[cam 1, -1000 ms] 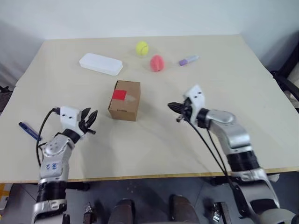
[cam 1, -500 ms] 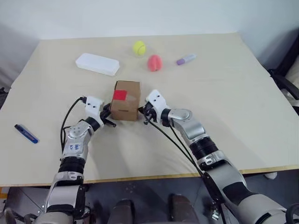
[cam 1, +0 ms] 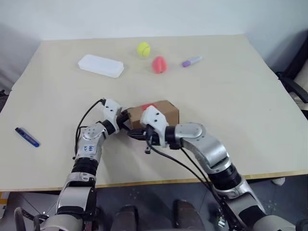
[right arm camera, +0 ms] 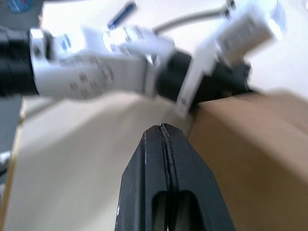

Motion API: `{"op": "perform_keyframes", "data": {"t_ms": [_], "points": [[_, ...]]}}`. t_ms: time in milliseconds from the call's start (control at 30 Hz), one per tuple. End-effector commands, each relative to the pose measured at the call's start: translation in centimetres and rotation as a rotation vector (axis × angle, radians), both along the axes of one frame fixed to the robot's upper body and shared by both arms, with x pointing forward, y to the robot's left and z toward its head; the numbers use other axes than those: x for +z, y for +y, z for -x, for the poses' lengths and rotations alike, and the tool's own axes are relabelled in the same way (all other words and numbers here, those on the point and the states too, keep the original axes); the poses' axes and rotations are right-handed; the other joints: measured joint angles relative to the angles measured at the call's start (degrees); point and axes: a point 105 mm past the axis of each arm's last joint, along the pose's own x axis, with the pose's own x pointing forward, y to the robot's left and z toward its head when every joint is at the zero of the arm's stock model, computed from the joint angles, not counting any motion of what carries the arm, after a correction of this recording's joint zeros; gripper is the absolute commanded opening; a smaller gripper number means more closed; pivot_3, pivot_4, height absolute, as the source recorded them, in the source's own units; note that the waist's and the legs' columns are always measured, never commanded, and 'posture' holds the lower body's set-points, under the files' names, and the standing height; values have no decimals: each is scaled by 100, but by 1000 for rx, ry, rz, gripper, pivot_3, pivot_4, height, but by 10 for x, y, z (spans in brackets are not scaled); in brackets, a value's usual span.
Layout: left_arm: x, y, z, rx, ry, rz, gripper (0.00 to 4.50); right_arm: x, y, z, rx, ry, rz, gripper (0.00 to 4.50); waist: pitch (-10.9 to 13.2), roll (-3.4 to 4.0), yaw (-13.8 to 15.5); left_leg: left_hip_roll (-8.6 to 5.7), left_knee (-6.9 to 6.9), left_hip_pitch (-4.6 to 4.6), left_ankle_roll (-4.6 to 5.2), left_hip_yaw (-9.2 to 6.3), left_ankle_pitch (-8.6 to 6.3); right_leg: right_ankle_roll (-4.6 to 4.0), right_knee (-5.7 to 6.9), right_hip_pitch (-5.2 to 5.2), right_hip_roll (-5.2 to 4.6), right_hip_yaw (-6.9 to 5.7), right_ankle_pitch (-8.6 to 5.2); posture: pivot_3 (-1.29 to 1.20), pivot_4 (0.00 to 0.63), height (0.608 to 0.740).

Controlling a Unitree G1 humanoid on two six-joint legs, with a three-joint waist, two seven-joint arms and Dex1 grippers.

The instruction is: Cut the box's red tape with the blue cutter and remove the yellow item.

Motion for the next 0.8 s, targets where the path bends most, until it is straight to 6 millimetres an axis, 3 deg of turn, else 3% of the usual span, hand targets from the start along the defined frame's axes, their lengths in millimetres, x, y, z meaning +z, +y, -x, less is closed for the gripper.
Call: {"op": "perform_keyframes", "data": {"t_ms": [33,267,367,433,500,567,700,800], "points": [[8,23,3,44,-36,-18,52,39,-2,-2,-31,-93,-94,0,0,0,5,0,4,0,0,0,0,0,1,0,0,0,0,0,150,740],[3,70,22,135,-17,-64,52,70,-27,-10,-75,-142,-106,0,0,0,-2,0,-1,0,1,-3,-2,-1,3,-1,0,-1,0,0,150,740],[0,75,36,126,12,-59,52,81,-42,-20,-142,-172,-98,0,0,0,4,2,-3,1,1,-3,-2,-1,6,-2,-1,-1,0,0,150,740],[-3,71,47,93,57,-40,52,81,-59,-39,-249,-191,-65,0,0,0,14,3,-3,1,2,-3,-3,-1,7,-3,-1,-1,1,0,150,740],[-9,60,68,-1,149,-11,52,74,-97,-70,-424,-225,21,0,0,0,13,2,-2,0,3,-3,-4,-1,7,-3,-2,-1,1,0,150,740],[-10,49,83,-77,211,8,52,64,-125,-88,-527,-248,102,0,-1,-5,43,2,0,-3,8,-1,-9,-1,5,-1,-5,-1,1,0,150,740],[-6,33,98,-184,291,31,52,33,-174,-108,-636,-287,312,0,2,-2,33,1,1,-4,10,1,-12,-2,-1,-1,-7,-1,0,0,150,740],[-4,20,99,-229,314,39,52,10,-193,-108,-620,-248,397,0,3,-2,22,1,1,-4,11,7,-12,-3,-9,-1,-6,-1,0,0,150,740]]}}
